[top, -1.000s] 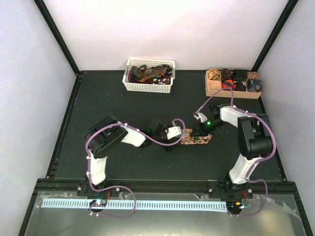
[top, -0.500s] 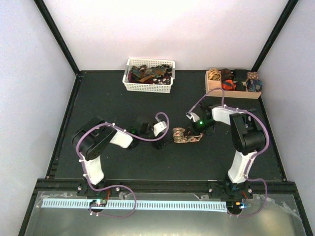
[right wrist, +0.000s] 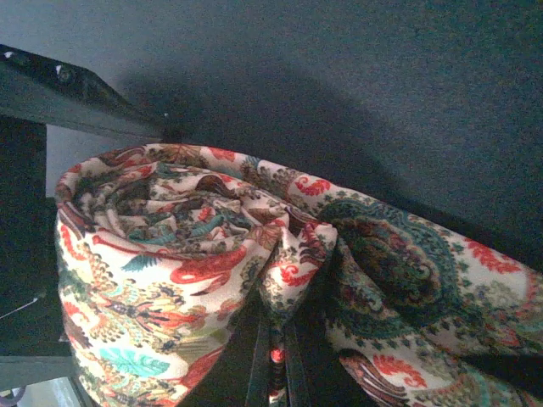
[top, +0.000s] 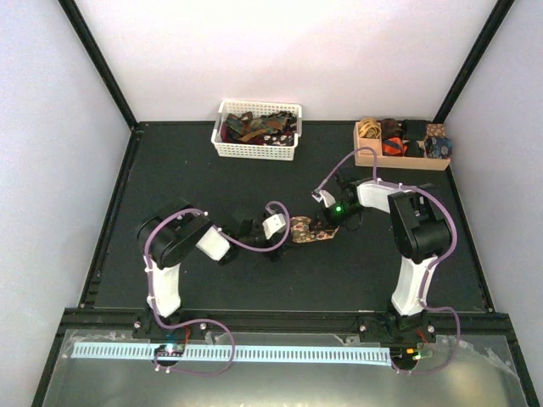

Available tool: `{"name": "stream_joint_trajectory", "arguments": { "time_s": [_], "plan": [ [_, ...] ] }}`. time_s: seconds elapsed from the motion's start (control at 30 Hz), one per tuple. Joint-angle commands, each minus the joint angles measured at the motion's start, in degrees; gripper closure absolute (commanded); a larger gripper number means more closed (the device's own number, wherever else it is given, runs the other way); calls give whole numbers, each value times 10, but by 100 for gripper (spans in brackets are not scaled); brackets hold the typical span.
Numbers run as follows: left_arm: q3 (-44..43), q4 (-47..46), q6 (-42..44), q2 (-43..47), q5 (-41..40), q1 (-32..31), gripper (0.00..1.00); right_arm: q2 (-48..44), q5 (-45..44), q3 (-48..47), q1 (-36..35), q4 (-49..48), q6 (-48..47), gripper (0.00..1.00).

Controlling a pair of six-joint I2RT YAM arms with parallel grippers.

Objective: Roll the ties
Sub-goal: Roll the tie at the center of the board.

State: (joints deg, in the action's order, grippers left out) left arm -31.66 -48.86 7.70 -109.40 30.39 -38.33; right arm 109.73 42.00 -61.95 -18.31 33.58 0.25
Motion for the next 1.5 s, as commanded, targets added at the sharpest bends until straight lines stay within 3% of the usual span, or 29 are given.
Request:
{"name": "stream_joint_trajectory", "arguments": {
  "time_s": [0.0, 0.2, 0.33, 0.5, 0.6, 0.77, 0.83, 0.93, 1.1, 1.27, 1.47],
  "plan": [
    [-35, -74, 13, -45, 16, -5, 2, 42, -144, 13, 3, 29, -16, 99],
    [-58, -141, 27, -97, 21, -18, 4, 70, -129, -2, 13, 30, -3, 99],
    [-89, -118, 37, -120, 17, -20, 11, 69, -131, -2, 13, 35, -9, 99],
    [-109, -73, 49, -120, 19, -23, 23, 71, -113, -5, 13, 38, -10, 99],
    [-111, -33, 51, -110, 10, -23, 37, 69, -102, -7, 13, 38, -11, 98],
    [-120, 77, 48, -86, -31, -24, 54, 44, -68, -18, 18, 72, -41, 85],
    [-139, 163, 56, -80, -51, -24, 56, 21, -63, -18, 31, 91, -59, 73],
    [-144, 212, 71, -80, -64, -25, 57, -14, -51, -19, 52, 125, -89, 57],
    [-145, 250, 89, -78, -77, -32, 57, -59, 6, -13, 62, 138, -109, 46],
    [-154, 274, 102, -74, -96, -45, 56, -58, 96, -11, 46, 115, -53, 43],
    [-160, 285, 104, -75, -103, -53, 55, -43, 71, -15, 14, 98, -25, 47]
  ]
}}
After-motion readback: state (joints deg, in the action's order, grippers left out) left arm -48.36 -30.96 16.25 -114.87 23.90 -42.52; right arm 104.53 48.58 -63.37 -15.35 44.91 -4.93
